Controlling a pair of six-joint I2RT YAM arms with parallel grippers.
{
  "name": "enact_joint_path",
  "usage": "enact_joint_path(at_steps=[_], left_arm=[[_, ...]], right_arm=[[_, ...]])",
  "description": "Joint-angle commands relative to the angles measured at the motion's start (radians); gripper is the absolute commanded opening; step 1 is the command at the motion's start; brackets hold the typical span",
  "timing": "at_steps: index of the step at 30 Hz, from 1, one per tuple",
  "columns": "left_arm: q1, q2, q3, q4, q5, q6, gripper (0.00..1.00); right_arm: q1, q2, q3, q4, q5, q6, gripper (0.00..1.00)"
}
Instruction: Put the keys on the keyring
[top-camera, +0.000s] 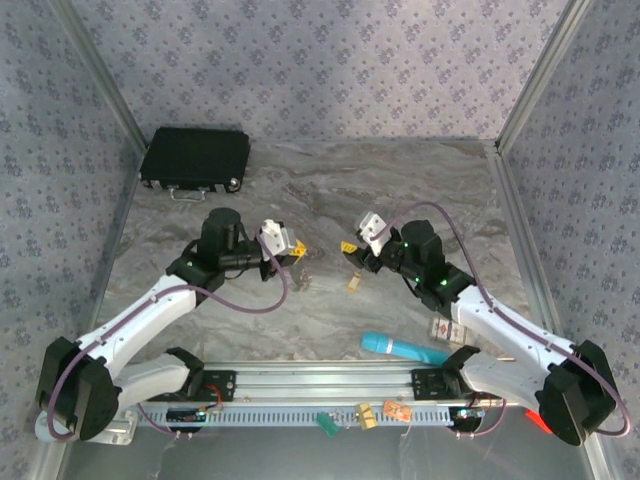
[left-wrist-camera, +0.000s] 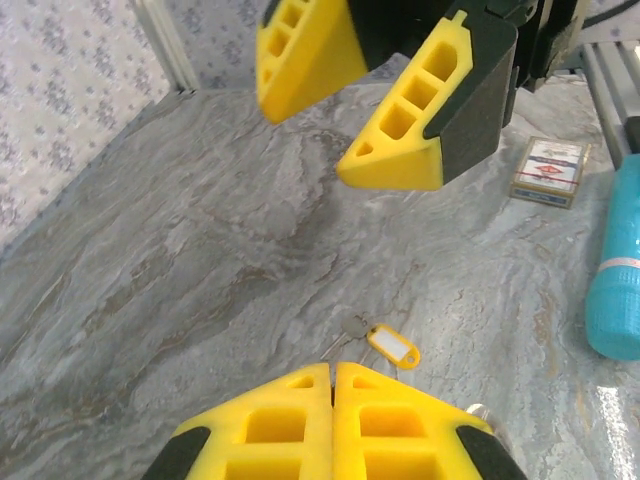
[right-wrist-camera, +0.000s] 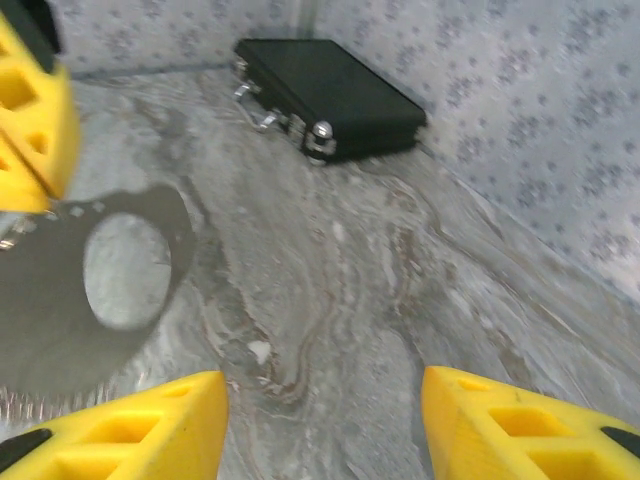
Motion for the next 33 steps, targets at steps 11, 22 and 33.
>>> enact_joint_path(at_steps=[11,22,33], left_arm=[[-0.071,-0.020,-0.049,0.021,0.098,0.105,0.00],[-0.098,-0.100,-0.173,0.158,0.112,-0.054,0.00],[-0.107,-0.148,-0.251,0.270,0.163,-0.134,0.00]], right_arm=[[0.053,0.045,0.010,-0.040,-0.125,-0.115,0.47],[0.084,0.072,-0.050,0.040,-0.131,-0.084,0.44],[0.117,0.084,-0.042,0.030,-0.198,-0.051,0.39]])
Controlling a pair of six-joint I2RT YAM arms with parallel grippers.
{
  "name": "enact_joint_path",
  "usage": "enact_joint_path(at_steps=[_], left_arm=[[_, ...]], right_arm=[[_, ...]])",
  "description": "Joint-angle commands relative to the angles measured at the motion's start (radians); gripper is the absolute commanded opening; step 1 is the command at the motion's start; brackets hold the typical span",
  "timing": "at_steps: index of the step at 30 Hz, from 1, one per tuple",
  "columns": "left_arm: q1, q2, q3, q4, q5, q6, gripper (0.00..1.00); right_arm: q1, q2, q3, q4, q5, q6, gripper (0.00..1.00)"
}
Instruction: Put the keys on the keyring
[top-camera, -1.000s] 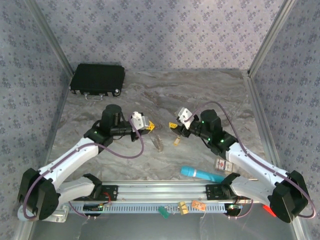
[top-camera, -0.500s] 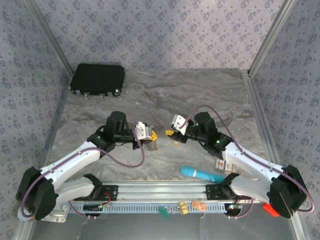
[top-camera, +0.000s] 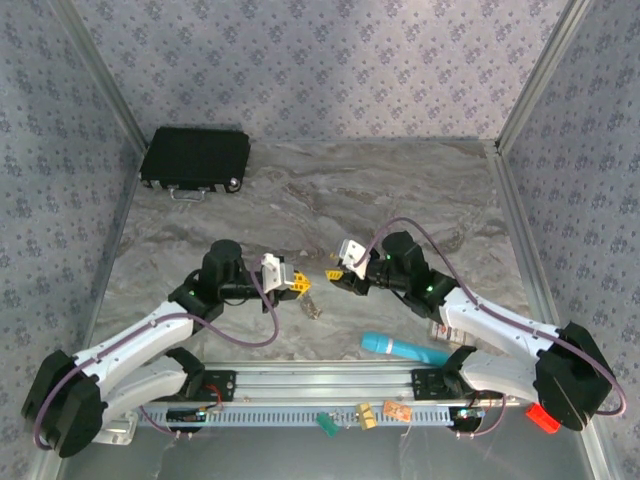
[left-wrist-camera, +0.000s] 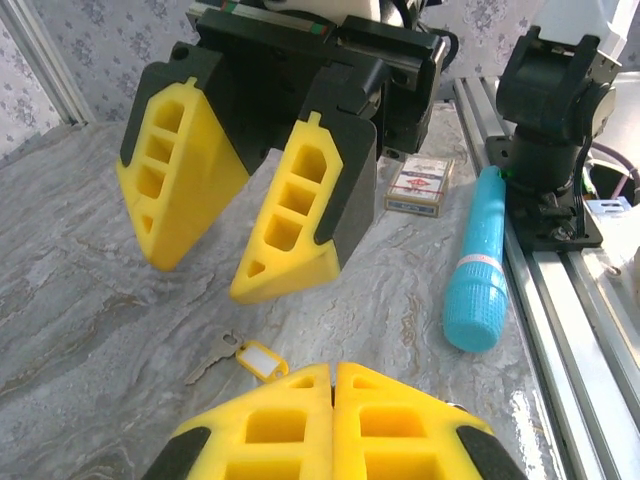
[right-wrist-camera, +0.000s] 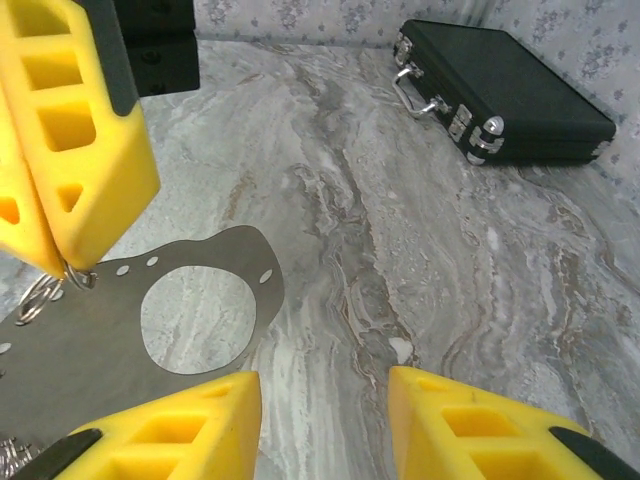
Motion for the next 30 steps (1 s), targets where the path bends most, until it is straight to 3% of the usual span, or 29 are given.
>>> enact_joint_path(at_steps=[1,30], left_arm=[[-0.013,-0.019,0.000,0.077,0.065,-0.019,0.00],[-0.062,-0.041,-0.017,0.042,-0.002,-0.014,0.00]], right_arm=[[0.010,0.017,0.020,-0.005,-0.059,0.019,0.38],[0.066,0.051,0.036,-0.026,-0.222,0.016,0.28]])
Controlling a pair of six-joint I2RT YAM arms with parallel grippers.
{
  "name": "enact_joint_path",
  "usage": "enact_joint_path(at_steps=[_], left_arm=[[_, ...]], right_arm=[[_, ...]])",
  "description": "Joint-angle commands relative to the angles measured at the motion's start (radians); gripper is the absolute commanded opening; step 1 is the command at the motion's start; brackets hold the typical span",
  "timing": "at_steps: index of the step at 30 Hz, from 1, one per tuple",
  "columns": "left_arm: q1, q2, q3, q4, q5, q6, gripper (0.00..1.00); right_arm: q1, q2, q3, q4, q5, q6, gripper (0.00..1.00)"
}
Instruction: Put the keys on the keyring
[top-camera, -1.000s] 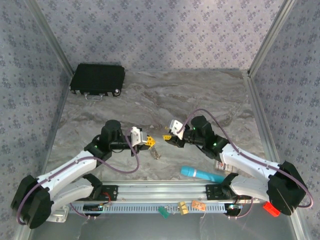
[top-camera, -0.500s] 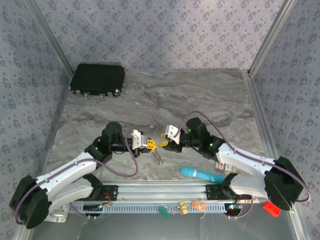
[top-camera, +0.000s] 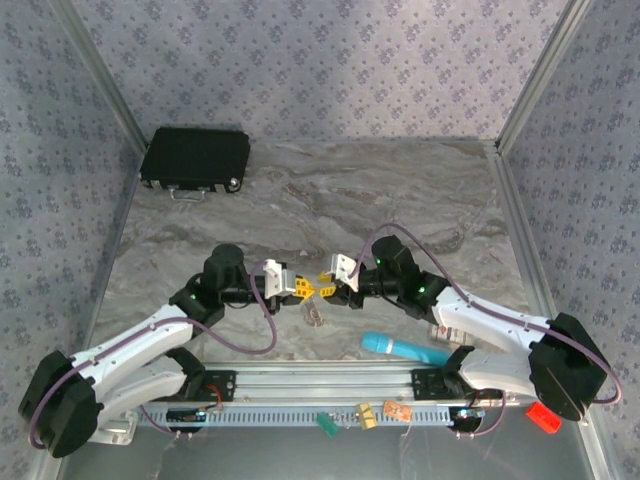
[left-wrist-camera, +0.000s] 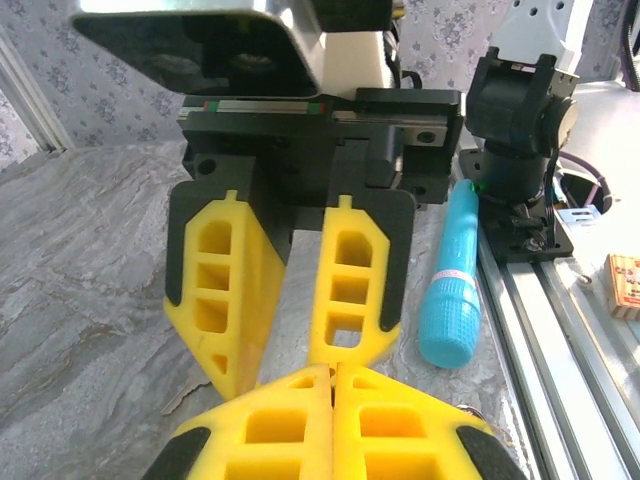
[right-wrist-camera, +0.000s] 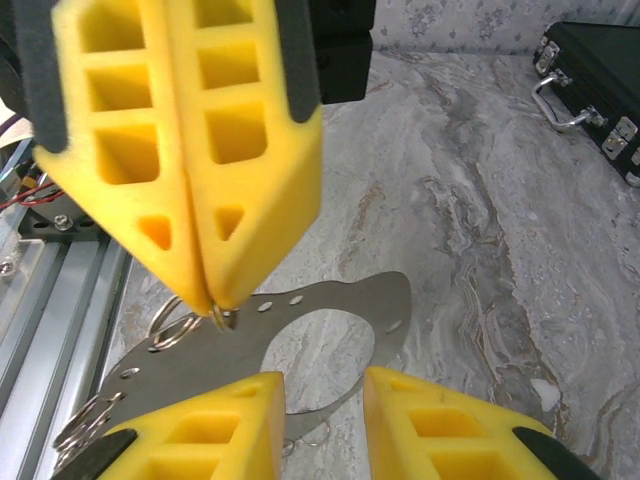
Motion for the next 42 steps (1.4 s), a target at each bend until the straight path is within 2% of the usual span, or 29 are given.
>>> enact_joint_path(at_steps=[1,26,33,38,42], left_arm=[[-0.011,-0.021,-0.005,0.018,0.003,-0.008,0.00],[-0.014,-0.011,-0.010,0.021,-0.021,-0.018,0.00],[-0.016,-0.002,-0.009,0.030,-0.014,-0.023,0.00],[-0.016,-0.001,-0.011,0.033,-0.012,-0.026,0.00],[-0.015,0.002,-0.010,0.030,-0.018,-0.029,0.00]], right_arm=[[0.010,0.002,0.032,-0.004,-0.043,0.010,0.28],[0.029,0.020,0.027,0.062,-0.078,0.037,0.24],[0.030,0.030,0.028,0.094,-0.087,0.050,0.20],[0.030,0.039,0.030,0.115,-0.100,0.060,0.15],[0.029,0.042,0.028,0.113,-0.095,0.062,0.02]])
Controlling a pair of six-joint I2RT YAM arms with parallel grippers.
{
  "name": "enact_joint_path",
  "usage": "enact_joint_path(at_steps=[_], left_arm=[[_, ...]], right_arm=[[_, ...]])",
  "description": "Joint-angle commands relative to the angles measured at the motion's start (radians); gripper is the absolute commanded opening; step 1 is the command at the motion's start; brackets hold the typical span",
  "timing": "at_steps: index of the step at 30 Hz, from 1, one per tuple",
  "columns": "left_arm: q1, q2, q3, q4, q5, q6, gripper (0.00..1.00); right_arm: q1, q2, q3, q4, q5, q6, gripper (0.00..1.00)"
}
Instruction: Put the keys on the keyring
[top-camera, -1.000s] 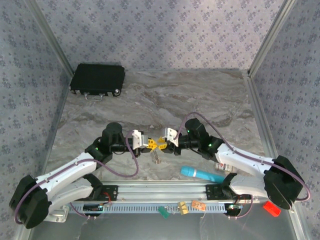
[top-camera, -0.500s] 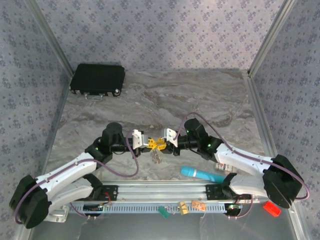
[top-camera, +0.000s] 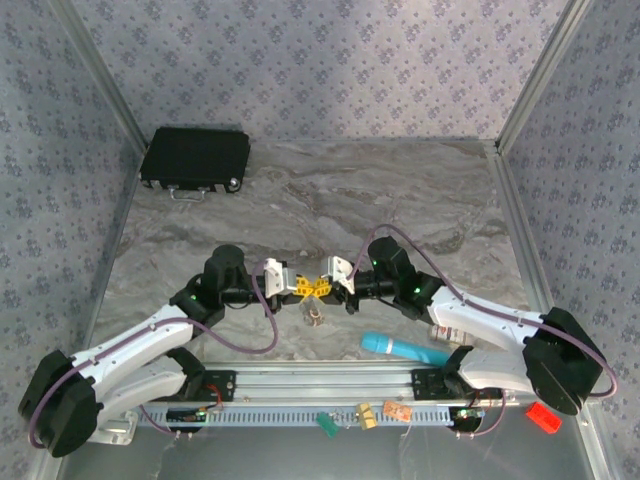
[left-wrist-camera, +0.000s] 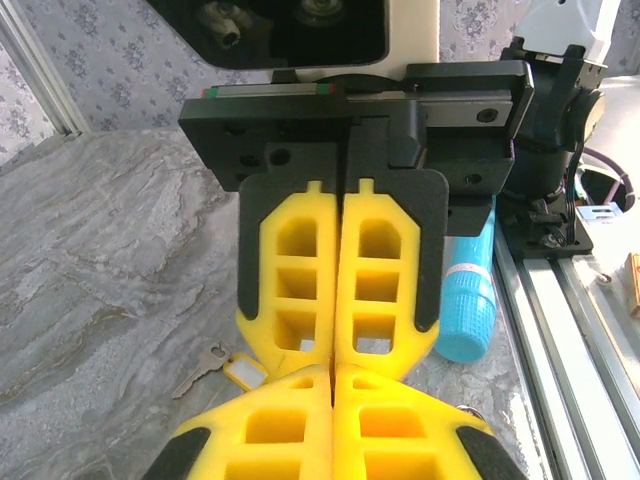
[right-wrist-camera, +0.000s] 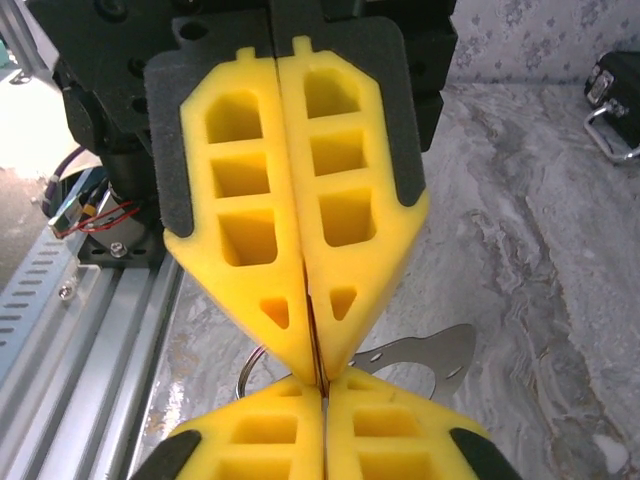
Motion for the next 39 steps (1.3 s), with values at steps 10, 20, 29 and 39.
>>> enact_joint_path(at_steps=[10,20,29,39], left_arm=[[-0.007,-0.128,0.017,-0.168,-0.182,0.046,0.49],[0.009,-0.173,0.114,-0.454,-0.289,0.200,0.41],[0.009,-0.088,0.099,-0.296,-0.156,0.142,0.28],[0.007,-0.057,0.094,-0.292,-0.132,0.135,0.23]], right_arm=[[-0.004,-0.005,0.050,-0.121,0.103,-0.082,0.00],[0.002,-0.002,0.146,-0.327,0.168,-0.206,0.00],[0.041,0.027,0.207,-0.387,0.215,-0.245,0.00],[0.073,0.063,0.263,-0.420,0.246,-0.261,0.00]])
